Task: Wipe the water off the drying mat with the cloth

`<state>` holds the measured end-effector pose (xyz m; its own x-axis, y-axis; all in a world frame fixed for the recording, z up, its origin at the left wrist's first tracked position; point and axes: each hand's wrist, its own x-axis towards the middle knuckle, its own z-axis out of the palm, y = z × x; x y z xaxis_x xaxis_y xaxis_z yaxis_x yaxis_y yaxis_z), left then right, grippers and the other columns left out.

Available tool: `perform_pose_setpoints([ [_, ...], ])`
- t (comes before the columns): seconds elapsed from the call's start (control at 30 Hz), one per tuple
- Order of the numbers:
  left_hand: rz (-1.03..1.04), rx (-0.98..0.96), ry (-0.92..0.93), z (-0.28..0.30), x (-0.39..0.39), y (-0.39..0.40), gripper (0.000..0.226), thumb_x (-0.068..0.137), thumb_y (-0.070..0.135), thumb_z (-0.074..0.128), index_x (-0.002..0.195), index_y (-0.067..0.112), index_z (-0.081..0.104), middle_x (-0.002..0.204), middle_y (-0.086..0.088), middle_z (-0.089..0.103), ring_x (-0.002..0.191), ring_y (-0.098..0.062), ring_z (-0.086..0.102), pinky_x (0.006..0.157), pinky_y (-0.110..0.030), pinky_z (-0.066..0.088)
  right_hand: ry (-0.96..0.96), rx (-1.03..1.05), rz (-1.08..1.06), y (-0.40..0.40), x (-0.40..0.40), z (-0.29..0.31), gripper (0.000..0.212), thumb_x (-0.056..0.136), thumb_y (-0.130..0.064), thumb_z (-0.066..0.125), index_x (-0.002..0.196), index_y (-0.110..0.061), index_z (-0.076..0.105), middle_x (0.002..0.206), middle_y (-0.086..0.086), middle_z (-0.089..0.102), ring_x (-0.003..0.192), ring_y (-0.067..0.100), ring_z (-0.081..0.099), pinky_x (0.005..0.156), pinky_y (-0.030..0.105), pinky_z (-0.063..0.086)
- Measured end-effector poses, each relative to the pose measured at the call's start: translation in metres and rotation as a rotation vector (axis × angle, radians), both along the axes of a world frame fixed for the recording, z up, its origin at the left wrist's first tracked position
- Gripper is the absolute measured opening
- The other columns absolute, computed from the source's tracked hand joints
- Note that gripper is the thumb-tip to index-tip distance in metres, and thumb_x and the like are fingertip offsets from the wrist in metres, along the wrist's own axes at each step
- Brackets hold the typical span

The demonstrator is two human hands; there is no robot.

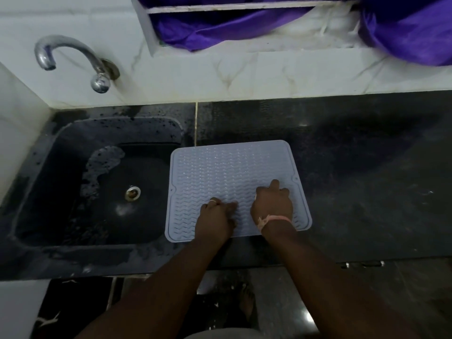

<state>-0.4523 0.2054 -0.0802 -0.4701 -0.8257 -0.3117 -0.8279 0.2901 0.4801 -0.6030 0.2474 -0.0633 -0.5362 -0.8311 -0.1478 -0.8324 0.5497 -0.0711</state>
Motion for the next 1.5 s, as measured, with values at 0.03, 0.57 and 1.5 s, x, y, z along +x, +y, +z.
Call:
perform_pose_setpoints([
  [0.03,0.005,0.01,0.011,0.001,0.0,-0.002,0.054,0.089,0.03,0.069,0.14,0.041,0.055,0.133,-0.003,0.048,0.121,-0.027,0.045,0.104,-0.037,0.044,-0.045,0.01,0.024,-0.003,0.003,0.001,0.02,0.092,-0.016,0.052,0.105,-0.013,0.067,0.123,0.013,0.05,0.102,0.034,0.054,0.073,0.036,0.045],
  [0.57,0.277,0.183,0.38,0.001,0.003,-0.007,0.037,0.092,-0.001,0.054,0.116,0.02,0.073,0.121,0.004,0.068,0.105,-0.009,0.062,0.1,-0.03,0.052,-1.109,-0.463,-0.557,0.017,-0.067,0.031,0.016,0.086,-0.024,0.078,0.088,-0.008,0.075,0.078,0.006,0.075,0.071,0.018,0.067,0.059,0.022,0.054],
  [1.5,0.513,0.123,0.506,0.027,0.022,-0.011,0.031,0.096,0.002,0.055,0.105,0.025,0.074,0.109,0.004,0.072,0.098,-0.016,0.067,0.088,-0.035,0.057,-0.276,-0.355,-0.315,0.041,-0.08,0.017,0.03,0.087,-0.016,0.064,0.115,-0.011,0.057,0.115,0.017,0.051,0.09,0.035,0.057,0.076,0.034,0.046],
])
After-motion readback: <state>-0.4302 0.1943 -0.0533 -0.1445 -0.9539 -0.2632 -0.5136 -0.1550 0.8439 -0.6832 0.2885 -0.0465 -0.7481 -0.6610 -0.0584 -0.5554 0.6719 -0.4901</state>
